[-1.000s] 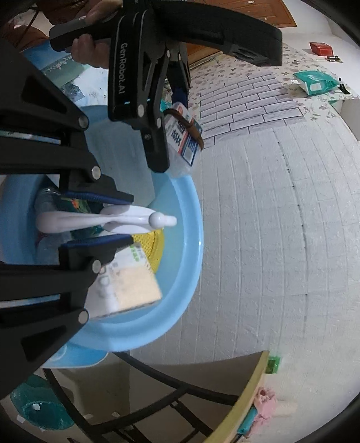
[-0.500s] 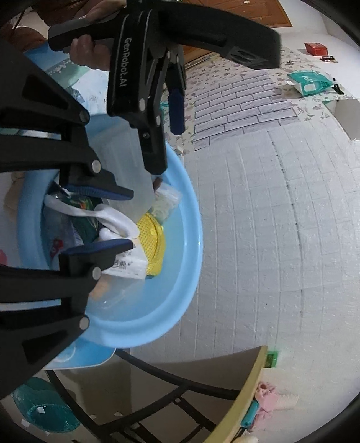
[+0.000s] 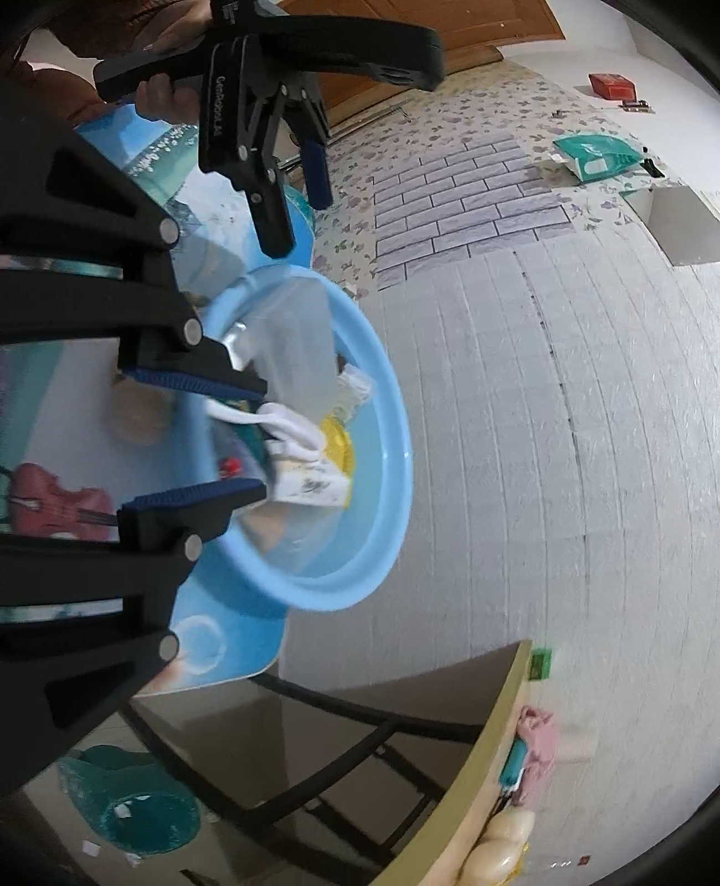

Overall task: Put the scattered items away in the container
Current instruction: 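Grasp the beige plush toy with the left gripper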

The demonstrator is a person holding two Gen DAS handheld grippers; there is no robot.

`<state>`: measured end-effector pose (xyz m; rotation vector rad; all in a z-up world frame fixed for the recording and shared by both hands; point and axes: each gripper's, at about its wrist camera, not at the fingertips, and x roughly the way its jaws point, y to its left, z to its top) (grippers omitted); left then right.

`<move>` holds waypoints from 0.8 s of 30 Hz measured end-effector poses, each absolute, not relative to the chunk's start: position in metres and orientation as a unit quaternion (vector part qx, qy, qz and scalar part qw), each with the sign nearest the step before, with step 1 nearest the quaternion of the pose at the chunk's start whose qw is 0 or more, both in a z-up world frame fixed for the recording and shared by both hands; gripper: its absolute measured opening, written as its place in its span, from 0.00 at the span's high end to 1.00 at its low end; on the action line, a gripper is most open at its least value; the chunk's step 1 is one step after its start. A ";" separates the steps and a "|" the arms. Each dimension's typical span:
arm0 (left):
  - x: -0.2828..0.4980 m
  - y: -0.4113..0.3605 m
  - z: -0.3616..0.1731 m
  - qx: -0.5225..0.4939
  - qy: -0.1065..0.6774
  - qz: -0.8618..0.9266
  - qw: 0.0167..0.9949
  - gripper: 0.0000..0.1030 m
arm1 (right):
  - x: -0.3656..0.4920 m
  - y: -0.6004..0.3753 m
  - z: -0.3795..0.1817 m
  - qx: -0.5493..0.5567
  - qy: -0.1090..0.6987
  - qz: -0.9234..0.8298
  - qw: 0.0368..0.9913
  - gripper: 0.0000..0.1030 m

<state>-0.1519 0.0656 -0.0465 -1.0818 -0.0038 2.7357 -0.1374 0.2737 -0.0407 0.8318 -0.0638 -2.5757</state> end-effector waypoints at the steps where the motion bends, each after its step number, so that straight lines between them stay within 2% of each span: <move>1: -0.150 0.065 -0.051 -0.373 -0.005 0.922 0.101 0.08 | -0.134 0.275 -0.043 0.304 -0.025 -0.928 0.214 0.68; 2: -0.149 0.065 -0.055 -0.379 -0.006 0.920 0.101 0.08 | -0.132 0.275 -0.046 0.309 -0.028 -0.926 0.213 0.62; 4: -0.147 0.065 -0.065 -0.395 -0.006 0.913 0.101 0.08 | -0.130 0.275 -0.056 0.324 -0.033 -0.921 0.212 0.59; 15: -0.152 0.077 -0.110 -0.447 0.007 0.886 0.124 0.08 | -0.138 0.263 -0.104 0.401 -0.045 -0.884 0.237 0.56; 19: -0.160 0.083 -0.115 -0.450 0.013 0.882 0.139 0.08 | -0.144 0.264 -0.112 0.412 -0.056 -0.877 0.241 0.48; 24: -0.169 0.085 -0.121 -0.458 0.003 0.876 0.150 0.08 | -0.150 0.265 -0.120 0.426 -0.063 -0.869 0.243 0.47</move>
